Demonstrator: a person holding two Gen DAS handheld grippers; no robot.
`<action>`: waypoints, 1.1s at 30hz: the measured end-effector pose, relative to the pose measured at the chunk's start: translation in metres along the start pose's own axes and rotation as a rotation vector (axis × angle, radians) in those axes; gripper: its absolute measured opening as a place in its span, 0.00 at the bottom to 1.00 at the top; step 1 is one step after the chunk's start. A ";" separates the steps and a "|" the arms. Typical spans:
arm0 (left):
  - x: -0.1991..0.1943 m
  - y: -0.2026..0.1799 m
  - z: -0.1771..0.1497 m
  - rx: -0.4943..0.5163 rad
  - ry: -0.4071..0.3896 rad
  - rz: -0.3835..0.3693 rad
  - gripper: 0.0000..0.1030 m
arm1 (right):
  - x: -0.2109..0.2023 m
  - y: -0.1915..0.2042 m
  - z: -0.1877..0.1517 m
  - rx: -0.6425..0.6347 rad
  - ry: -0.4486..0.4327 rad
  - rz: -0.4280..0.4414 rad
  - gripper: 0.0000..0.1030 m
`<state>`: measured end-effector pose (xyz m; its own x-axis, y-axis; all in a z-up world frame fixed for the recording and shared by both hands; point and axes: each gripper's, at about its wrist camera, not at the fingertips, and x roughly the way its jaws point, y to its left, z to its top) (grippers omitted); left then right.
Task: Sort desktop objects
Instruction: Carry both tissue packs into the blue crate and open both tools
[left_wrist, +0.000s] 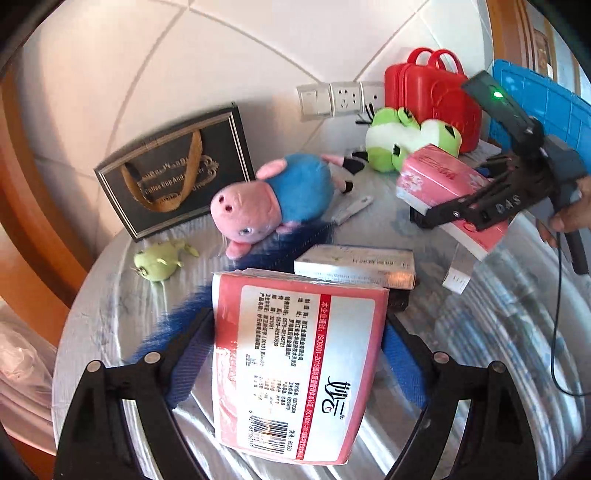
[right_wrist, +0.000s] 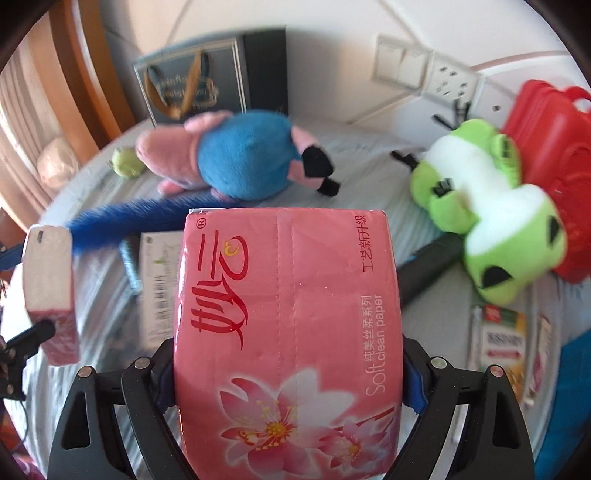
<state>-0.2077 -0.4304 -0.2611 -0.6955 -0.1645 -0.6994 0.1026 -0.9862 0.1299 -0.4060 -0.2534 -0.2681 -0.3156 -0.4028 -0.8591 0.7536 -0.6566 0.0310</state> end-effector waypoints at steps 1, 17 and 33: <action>-0.006 -0.003 0.004 -0.004 -0.012 0.006 0.85 | -0.002 0.010 -0.001 0.006 -0.014 -0.003 0.87; -0.135 -0.117 0.085 0.052 -0.251 -0.063 0.85 | -0.241 -0.005 -0.091 0.196 -0.340 -0.148 0.88; -0.254 -0.353 0.206 0.237 -0.477 -0.427 0.85 | -0.500 -0.091 -0.234 0.412 -0.601 -0.475 0.88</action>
<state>-0.2140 -0.0370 0.0154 -0.8833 0.3185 -0.3439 -0.3717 -0.9229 0.1001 -0.1815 0.1568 0.0391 -0.8821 -0.2197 -0.4166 0.2327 -0.9723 0.0202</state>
